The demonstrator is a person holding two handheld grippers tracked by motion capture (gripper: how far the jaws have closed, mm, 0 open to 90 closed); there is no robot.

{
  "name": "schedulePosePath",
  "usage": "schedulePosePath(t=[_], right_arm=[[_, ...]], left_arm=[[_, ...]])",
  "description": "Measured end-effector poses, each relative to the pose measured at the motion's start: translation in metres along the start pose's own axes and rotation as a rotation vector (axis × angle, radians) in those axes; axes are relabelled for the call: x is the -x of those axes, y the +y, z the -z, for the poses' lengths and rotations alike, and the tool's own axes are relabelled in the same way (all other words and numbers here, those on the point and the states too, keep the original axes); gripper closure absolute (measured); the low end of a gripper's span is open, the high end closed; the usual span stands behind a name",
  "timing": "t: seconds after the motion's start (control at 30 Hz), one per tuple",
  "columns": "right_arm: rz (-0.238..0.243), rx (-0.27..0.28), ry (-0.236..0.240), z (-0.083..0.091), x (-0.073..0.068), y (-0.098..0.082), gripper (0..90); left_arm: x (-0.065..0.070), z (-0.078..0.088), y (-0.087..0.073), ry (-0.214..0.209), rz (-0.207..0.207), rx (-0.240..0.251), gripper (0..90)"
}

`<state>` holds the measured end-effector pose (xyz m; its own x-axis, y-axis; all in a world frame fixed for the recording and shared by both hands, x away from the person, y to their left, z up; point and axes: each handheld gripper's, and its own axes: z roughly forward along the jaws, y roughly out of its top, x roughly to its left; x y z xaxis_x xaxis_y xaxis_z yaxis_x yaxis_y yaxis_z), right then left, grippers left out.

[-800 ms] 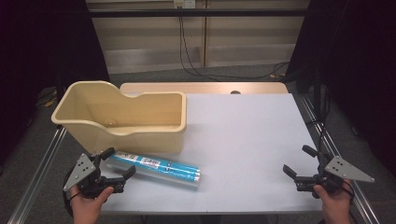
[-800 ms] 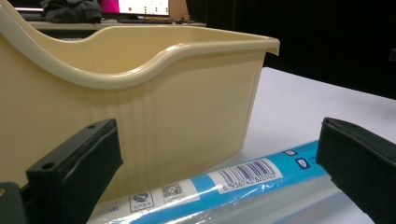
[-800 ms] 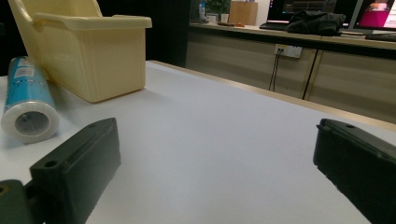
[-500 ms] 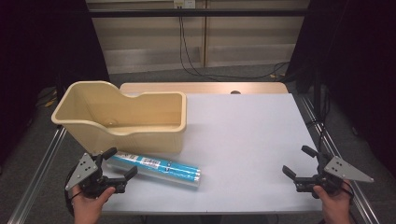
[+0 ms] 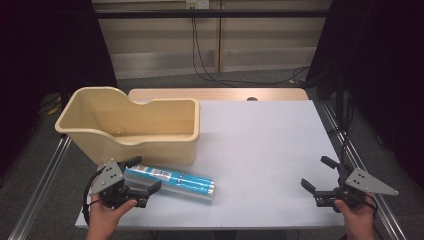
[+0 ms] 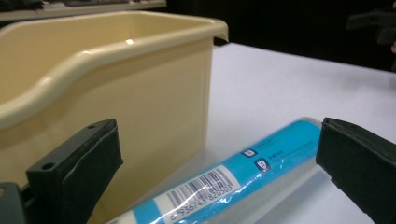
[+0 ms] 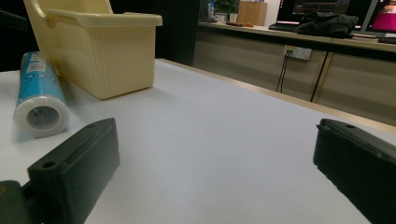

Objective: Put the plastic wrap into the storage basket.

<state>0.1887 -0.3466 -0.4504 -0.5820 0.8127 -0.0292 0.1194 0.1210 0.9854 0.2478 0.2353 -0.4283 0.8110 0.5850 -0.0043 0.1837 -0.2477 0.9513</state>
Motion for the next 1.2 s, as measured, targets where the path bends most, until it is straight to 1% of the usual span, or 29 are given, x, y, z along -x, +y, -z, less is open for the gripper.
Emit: schedulePosePath(t=[0.07,0.1,0.17,0.2,0.23,0.27,0.3,0.37,0.43,0.47,0.5,0.53,0.57,0.6,0.63,0.67,0.7,0.73,0.8,0.87,0.9,0.93,0.97,1.07,1.1,1.13,1.17,1.2], right_arm=[[0.001,-0.006,0.005,0.000,0.000,0.000,0.2],[0.001,-0.006,0.005,0.000,0.000,0.000,0.2],[0.006,-0.006,0.009,-0.001,-0.001,0.000,0.1],[0.006,-0.006,0.011,-0.001,-0.001,0.000,0.2],[0.006,-0.006,0.011,-0.001,-0.001,0.000,0.2],[0.010,-0.009,0.013,-0.001,-0.001,0.000,0.2],[0.009,-0.008,0.014,-0.001,-0.001,0.000,0.2],[0.007,-0.010,0.016,-0.001,-0.001,0.000,0.3],[0.004,-0.015,0.020,-0.001,-0.001,-0.001,0.3],[0.005,-0.015,0.020,-0.001,-0.001,-0.001,0.3],[0.002,-0.016,0.022,-0.001,-0.001,-0.001,0.4],[0.003,-0.017,0.026,-0.002,-0.001,-0.001,0.4],[0.005,-0.020,0.026,-0.002,-0.001,-0.001,0.4],[0.006,-0.023,0.029,-0.002,-0.001,-0.001,0.4],[0.006,-0.024,0.030,-0.002,-0.001,-0.001,0.4],[0.005,-0.025,0.032,-0.002,-0.002,-0.001,0.4],[0.005,-0.025,0.032,-0.002,-0.002,-0.001,0.4],[0.007,-0.029,0.037,-0.002,-0.002,-0.001,0.4],[0.008,-0.031,0.038,-0.002,-0.002,-0.001,0.4],[0.007,-0.032,0.042,-0.002,-0.002,-0.002,0.4],[0.007,-0.034,0.043,-0.002,-0.002,-0.002,0.5],[0.006,-0.034,0.046,-0.003,-0.002,-0.002,0.5],[0.006,-0.036,0.049,-0.003,-0.002,-0.002,0.5],[0.007,-0.038,0.053,-0.003,-0.002,-0.003,0.5],[0.007,-0.038,0.053,-0.003,-0.002,-0.003,0.5],[0.003,-0.042,0.057,-0.003,-0.003,-0.003,0.6],[0.003,-0.042,0.057,-0.003,-0.003,-0.003,0.6],[0.005,-0.043,0.059,-0.004,-0.003,-0.003,0.5]], left_arm=[[0.002,-0.006,0.002,-0.027,-0.009,-0.039,0.0],[0.002,-0.006,0.002,-0.027,-0.009,-0.039,0.0],[0.003,-0.014,0.004,-0.065,-0.032,-0.091,0.0],[0.003,-0.014,0.004,-0.065,-0.032,-0.091,0.0],[0.004,-0.016,0.005,-0.075,-0.030,-0.105,0.0],[0.005,-0.019,0.006,-0.086,-0.037,-0.121,0.0],[0.006,-0.023,0.008,-0.104,-0.050,-0.163,0.0],[0.006,-0.027,0.012,-0.126,-0.056,-0.195,0.0],[0.006,-0.030,0.016,-0.140,-0.076,-0.233,0.0],[0.006,-0.031,0.017,-0.147,-0.078,-0.246,0.0],[0.007,-0.033,0.018,-0.158,-0.078,-0.271,0.0],[0.006,-0.034,0.019,-0.165,-0.087,-0.285,0.0],[0.006,-0.034,0.019,-0.165,-0.087,-0.285,0.0],[0.006,-0.037,0.022,-0.178,-0.098,-0.337,0.0],[0.006,-0.039,0.023,-0.187,-0.111,-0.359,0.0],[0.006,-0.039,0.023,-0.187,-0.111,-0.359,0.0],[0.006,-0.040,0.024,-0.190,-0.121,-0.374,0.0],[0.006,-0.043,0.027,-0.203,-0.135,-0.399,0.0],[0.007,-0.045,0.028,-0.207,-0.140,-0.408,0.0],[0.008,-0.049,0.030,-0.225,-0.162,-0.446,0.0],[0.008,-0.052,0.032,-0.231,-0.184,-0.477,0.0],[0.008,-0.054,0.032,-0.236,-0.196,-0.491,0.0],[0.009,-0.059,0.033,-0.254,-0.225,-0.533,0.0],[0.012,-0.066,0.034,-0.281,-0.260,-0.591,0.0],[0.012,-0.066,0.034,-0.281,-0.260,-0.591,0.0],[0.013,-0.071,0.033,-0.297,-0.288,-0.635,0.0],[0.013,-0.071,0.033,-0.297,-0.288,-0.635,0.0],[0.014,-0.075,0.032,-0.310,-0.302,-0.660,0.0]])
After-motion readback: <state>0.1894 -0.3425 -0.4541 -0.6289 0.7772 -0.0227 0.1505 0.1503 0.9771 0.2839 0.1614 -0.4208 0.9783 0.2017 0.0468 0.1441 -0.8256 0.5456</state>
